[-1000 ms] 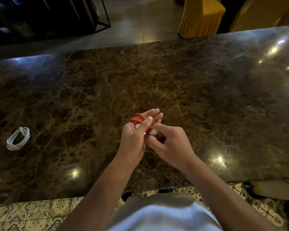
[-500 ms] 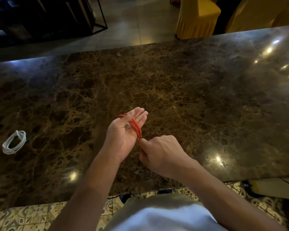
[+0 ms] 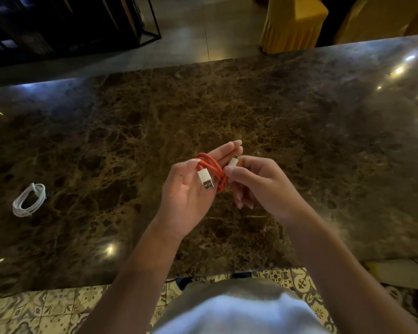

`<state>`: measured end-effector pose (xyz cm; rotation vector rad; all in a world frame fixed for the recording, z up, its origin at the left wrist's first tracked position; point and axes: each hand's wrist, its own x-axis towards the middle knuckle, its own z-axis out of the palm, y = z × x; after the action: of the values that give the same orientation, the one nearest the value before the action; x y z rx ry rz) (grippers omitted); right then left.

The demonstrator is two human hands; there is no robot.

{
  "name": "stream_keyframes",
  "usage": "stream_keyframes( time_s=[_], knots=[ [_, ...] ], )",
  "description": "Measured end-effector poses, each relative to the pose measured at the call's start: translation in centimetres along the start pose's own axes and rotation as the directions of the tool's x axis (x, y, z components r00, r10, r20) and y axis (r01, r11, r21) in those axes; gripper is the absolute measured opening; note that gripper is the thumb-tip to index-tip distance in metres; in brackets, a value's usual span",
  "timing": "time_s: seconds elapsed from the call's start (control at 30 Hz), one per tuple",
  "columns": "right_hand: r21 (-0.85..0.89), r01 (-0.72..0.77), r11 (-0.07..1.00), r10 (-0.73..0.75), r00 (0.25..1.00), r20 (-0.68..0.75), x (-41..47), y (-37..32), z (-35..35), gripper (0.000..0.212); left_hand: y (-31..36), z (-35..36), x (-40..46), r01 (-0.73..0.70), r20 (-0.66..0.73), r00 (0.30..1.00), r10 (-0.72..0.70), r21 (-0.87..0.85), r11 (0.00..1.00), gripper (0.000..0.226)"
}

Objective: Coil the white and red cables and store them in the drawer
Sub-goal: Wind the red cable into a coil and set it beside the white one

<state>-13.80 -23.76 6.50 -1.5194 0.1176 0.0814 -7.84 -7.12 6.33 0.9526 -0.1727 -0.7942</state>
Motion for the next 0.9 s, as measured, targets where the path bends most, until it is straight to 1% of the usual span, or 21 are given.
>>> stream_keyframes(
  time_s=[0.07, 0.17, 0.23, 0.3, 0.33, 0.4, 0.43, 0.47, 0.5, 0.57, 0.67, 0.73, 0.77, 0.8, 0.83, 0.87, 0.9],
  knots=[
    [0.028, -0.007, 1.000, 0.010, 0.997, -0.078, 0.0, 0.5, 0.5, 0.021, -0.2, -0.2, -0.1, -0.008, 0.020, 1.000, 0.009, -0.047, 0.999, 0.089],
    [-0.021, 0.033, 0.999, -0.038, 0.964, -0.262, 0.0, 1.1, 1.3, 0.016, -0.1, -0.2, -0.3, -0.038, -0.016, 0.999, 0.037, -0.024, 0.999, 0.089],
    [-0.153, 0.055, 0.987, -0.106, 0.931, -0.349, -0.2, 1.1, 1.8, 0.014, -0.1, 0.1, -0.6, -0.054, -0.055, 0.997, 0.056, 0.032, 0.998, 0.092],
    [-0.389, 0.045, 0.920, -0.210, 0.895, -0.393, -0.4, 1.0, 2.4, 0.013, -0.2, 0.5, -0.7, -0.063, -0.094, 0.993, 0.073, 0.096, 0.993, 0.100],
    [-0.526, 0.035, 0.850, -0.280, 0.876, -0.393, -0.6, 1.0, 2.7, 0.014, -0.4, 0.8, -0.7, -0.056, -0.114, 0.991, 0.071, 0.132, 0.990, 0.105],
    [-0.748, 0.025, 0.663, -0.401, 0.855, -0.328, -0.8, 0.7, 3.3, 0.019, -0.7, 1.1, -0.6, -0.040, -0.123, 0.990, 0.063, 0.180, 0.983, 0.114],
    [-0.807, 0.029, 0.590, -0.423, 0.863, -0.278, -0.9, 0.4, 3.5, 0.023, -0.9, 1.0, -0.5, -0.030, -0.120, 0.991, 0.053, 0.186, 0.982, 0.117],
    [-0.839, 0.043, 0.542, -0.418, 0.880, -0.225, -1.0, 0.2, 3.6, 0.028, -0.9, 0.9, -0.5, -0.018, -0.120, 0.992, 0.041, 0.187, 0.982, 0.119],
    [-0.854, 0.059, 0.517, -0.399, 0.899, -0.179, -1.1, -0.1, 3.6, 0.033, -0.9, 0.7, -0.5, -0.013, -0.120, 0.992, 0.036, 0.183, 0.983, 0.121],
    [-0.862, 0.091, 0.499, -0.374, 0.920, -0.120, -1.1, -0.3, 3.4, 0.041, -0.8, 0.5, -0.5, -0.017, -0.106, 0.994, 0.037, 0.180, 0.984, 0.122],
    [-0.889, 0.125, 0.441, -0.418, 0.905, -0.080, -0.7, 0.0, 2.8, 0.036, -1.0, 0.5, -0.3, 0.016, -0.122, 0.992, 0.014, 0.242, 0.970, 0.120],
    [-0.882, 0.162, 0.442, -0.459, 0.886, -0.067, -0.5, 0.1, 2.5, 0.029, -1.2, 0.2, -0.3, 0.058, -0.132, 0.991, -0.020, 0.294, 0.954, 0.108],
    [-0.866, 0.188, 0.463, -0.481, 0.874, -0.067, -0.5, 0.2, 2.4, 0.026, -1.2, 0.0, -0.3, 0.078, -0.138, 0.990, -0.037, 0.306, 0.949, 0.096],
    [-0.841, 0.214, 0.498, -0.493, 0.867, -0.071, -0.6, 0.2, 2.4, 0.024, -1.1, -0.3, -0.2, 0.103, -0.140, 0.988, -0.064, 0.294, 0.950, 0.078],
    [-0.806, 0.234, 0.544, -0.488, 0.869, -0.077, -0.5, 0.2, 2.4, 0.023, -1.1, -0.6, -0.2, 0.125, -0.106, 0.989, -0.100, 0.267, 0.955, 0.060],
    [-0.766, 0.241, 0.596, -0.468, 0.879, -0.088, -0.5, 0.3, 2.4, 0.022, -1.0, -0.8, -0.2, 0.133, -0.078, 0.990, -0.117, 0.253, 0.958, 0.053],
    [-0.726, 0.238, 0.645, -0.444, 0.890, -0.103, -0.6, 0.4, 2.5, 0.021, -0.7, -0.9, -0.1, 0.134, -0.072, 0.990, -0.119, 0.250, 0.959, 0.052]
  ],
)
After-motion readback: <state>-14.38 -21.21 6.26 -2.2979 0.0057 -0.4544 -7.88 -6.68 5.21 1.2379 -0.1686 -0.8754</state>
